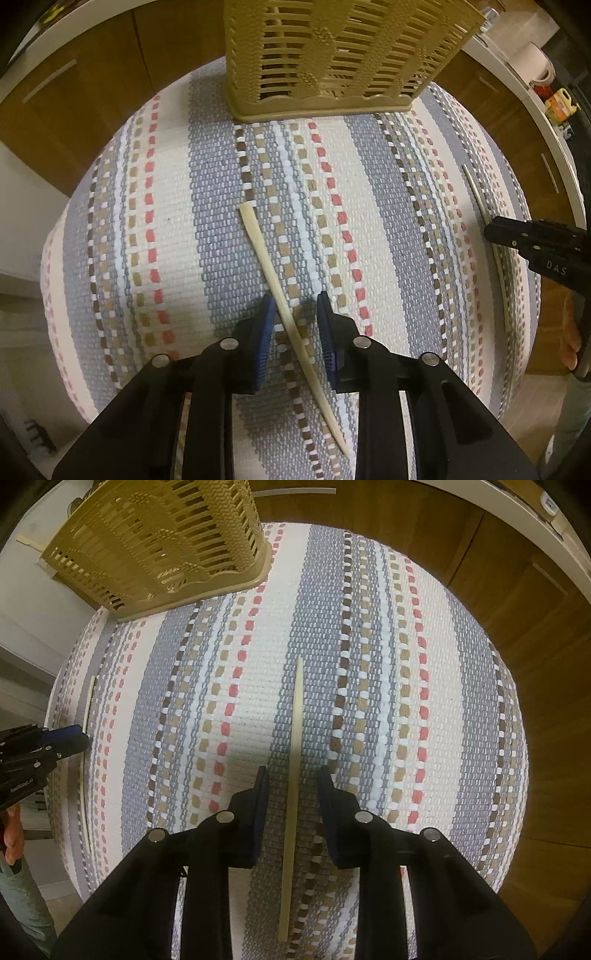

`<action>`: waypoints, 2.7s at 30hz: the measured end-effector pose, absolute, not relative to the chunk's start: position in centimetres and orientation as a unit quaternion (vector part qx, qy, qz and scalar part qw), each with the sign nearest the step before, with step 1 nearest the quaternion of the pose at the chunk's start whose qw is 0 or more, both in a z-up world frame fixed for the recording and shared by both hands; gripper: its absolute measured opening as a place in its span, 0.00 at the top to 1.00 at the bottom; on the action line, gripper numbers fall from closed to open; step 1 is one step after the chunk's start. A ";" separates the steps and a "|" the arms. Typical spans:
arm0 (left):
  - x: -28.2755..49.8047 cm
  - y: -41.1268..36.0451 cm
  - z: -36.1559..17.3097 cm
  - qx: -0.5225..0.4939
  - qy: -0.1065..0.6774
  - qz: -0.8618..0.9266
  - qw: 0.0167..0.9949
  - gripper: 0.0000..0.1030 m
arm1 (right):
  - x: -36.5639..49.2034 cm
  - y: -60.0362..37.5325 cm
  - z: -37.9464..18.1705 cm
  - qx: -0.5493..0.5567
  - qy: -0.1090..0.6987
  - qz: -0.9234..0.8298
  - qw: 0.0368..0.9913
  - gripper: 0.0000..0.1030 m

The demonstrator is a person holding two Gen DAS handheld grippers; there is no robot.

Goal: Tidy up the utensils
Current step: 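Grasp a wooden chopstick with the left tool while the right tool grasps another chopstick, then lift both chopsticks up over the beige basket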

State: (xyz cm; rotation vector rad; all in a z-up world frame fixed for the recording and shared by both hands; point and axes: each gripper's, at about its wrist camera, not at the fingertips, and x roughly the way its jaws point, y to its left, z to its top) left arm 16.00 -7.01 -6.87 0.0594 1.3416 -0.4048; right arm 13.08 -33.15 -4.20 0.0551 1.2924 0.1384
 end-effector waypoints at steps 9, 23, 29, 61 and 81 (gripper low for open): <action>15.8 -8.5 -7.0 0.072 0.603 -0.166 0.777 0.86 | 12.6 -33.5 -4.1 -0.003 0.594 0.055 0.803 0.92; 15.2 -10.3 -7.2 0.099 0.586 -0.150 0.790 0.90 | 12.7 -33.6 -3.9 -0.024 0.588 0.060 0.806 0.95; 14.1 -8.2 -7.0 0.084 0.575 -0.149 0.800 0.96 | 12.4 -33.1 -4.0 -0.025 0.585 0.061 0.808 0.95; 11.4 -4.6 5.8 -0.081 0.391 -0.247 0.883 0.96 | 6.8 -32.2 4.8 0.089 0.428 0.185 0.880 0.96; 12.7 -4.9 17.0 -0.089 0.091 -0.195 0.972 0.96 | 11.3 -28.9 16.8 0.032 0.159 0.114 0.980 0.96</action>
